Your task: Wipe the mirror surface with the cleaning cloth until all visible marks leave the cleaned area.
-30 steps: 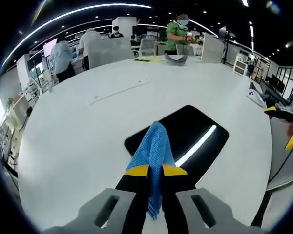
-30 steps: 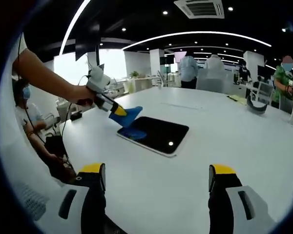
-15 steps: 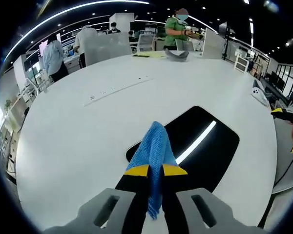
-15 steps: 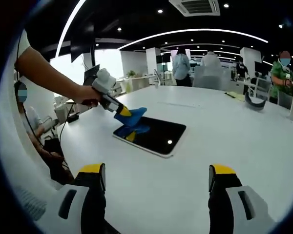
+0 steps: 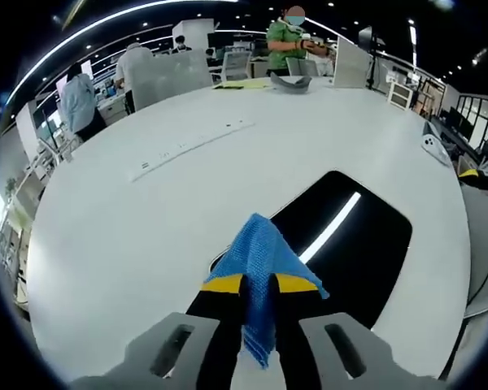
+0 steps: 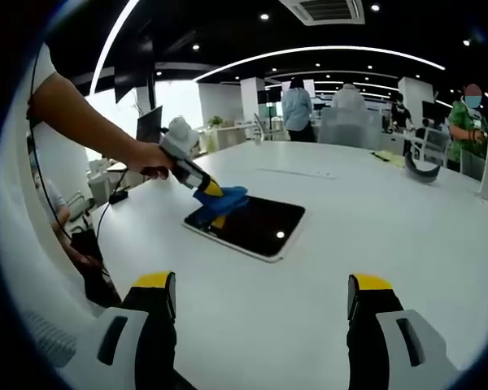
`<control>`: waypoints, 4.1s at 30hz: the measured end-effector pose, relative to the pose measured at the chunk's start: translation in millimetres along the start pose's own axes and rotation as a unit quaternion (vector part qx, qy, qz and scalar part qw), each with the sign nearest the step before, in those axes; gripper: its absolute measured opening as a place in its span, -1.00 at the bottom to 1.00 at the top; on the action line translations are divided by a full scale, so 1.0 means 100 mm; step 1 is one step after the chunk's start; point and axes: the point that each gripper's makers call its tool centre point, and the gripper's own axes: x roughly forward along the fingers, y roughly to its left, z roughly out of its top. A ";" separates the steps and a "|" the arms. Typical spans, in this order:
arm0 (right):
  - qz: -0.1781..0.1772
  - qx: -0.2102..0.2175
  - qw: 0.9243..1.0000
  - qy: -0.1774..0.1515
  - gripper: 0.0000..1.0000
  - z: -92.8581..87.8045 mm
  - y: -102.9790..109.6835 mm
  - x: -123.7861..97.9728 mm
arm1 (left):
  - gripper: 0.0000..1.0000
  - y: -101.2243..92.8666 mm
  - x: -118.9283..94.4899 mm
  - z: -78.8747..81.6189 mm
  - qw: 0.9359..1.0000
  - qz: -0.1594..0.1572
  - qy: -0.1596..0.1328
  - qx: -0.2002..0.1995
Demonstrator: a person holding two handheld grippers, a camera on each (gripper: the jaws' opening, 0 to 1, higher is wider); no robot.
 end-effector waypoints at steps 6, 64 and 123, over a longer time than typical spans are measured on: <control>-0.004 0.004 1.000 -0.002 0.74 0.01 -0.02 -0.02 | -0.47 0.01 0.05 -0.07 1.000 0.001 0.008 0.014; 0.001 -0.021 1.000 0.001 0.71 0.03 -0.02 0.00 | -0.54 0.09 -0.02 0.24 0.997 0.008 -0.019 0.071; 0.001 0.002 1.000 -0.001 0.72 -0.05 0.08 0.02 | -0.54 -0.01 0.03 -0.08 0.999 0.015 -0.016 -0.025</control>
